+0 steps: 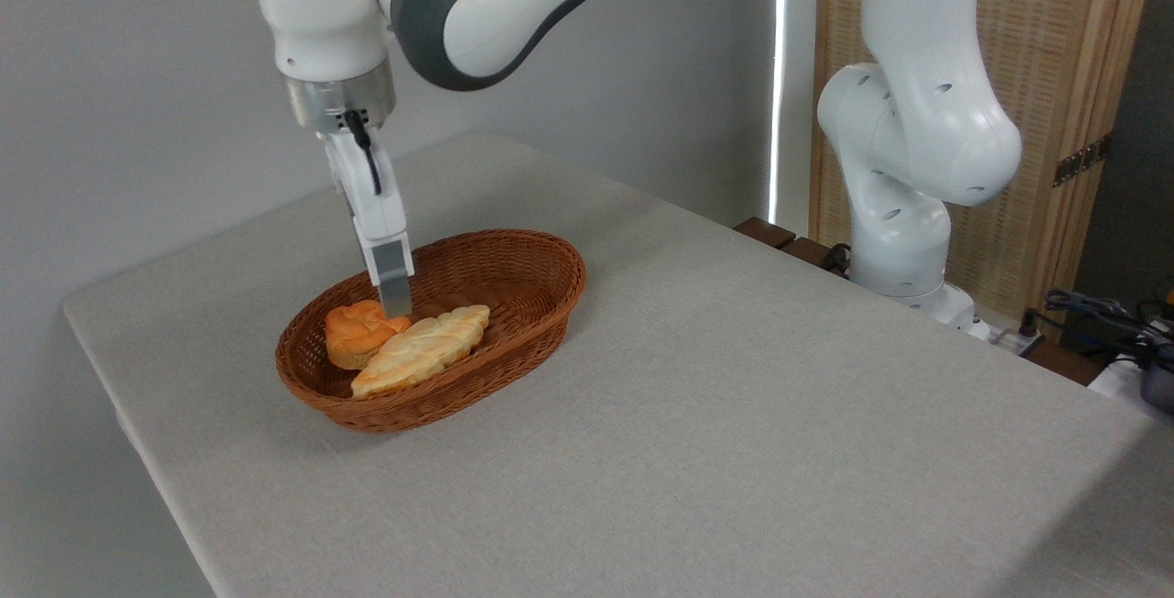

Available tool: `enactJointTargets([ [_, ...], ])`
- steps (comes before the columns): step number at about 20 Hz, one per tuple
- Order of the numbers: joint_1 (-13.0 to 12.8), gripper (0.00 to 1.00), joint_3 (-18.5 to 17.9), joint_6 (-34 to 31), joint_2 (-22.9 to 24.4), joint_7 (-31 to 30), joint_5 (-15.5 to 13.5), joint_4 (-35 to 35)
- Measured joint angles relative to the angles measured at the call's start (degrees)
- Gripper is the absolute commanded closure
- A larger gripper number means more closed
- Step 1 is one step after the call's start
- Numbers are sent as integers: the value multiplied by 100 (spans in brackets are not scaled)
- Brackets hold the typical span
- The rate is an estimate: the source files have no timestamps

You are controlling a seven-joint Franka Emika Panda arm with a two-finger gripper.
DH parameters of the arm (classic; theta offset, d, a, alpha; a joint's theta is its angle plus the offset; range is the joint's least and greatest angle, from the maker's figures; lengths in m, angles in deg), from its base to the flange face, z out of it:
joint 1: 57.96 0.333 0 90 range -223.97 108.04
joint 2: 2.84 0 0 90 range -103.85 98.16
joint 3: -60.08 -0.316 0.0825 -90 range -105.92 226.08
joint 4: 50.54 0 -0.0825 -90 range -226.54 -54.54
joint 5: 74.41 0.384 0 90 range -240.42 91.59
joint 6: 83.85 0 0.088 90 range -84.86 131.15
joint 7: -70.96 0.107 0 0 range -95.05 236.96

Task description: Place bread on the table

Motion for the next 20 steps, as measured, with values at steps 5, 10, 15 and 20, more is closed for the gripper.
enactJointTargets([
  [5,-2,0,107,384,-302,192,29,0],
  [10,-9,0,260,710,-490,239,29,0],
  [15,-14,0,372,832,-542,242,29,0],
  [20,-13,0,380,837,-591,253,30,0],
])
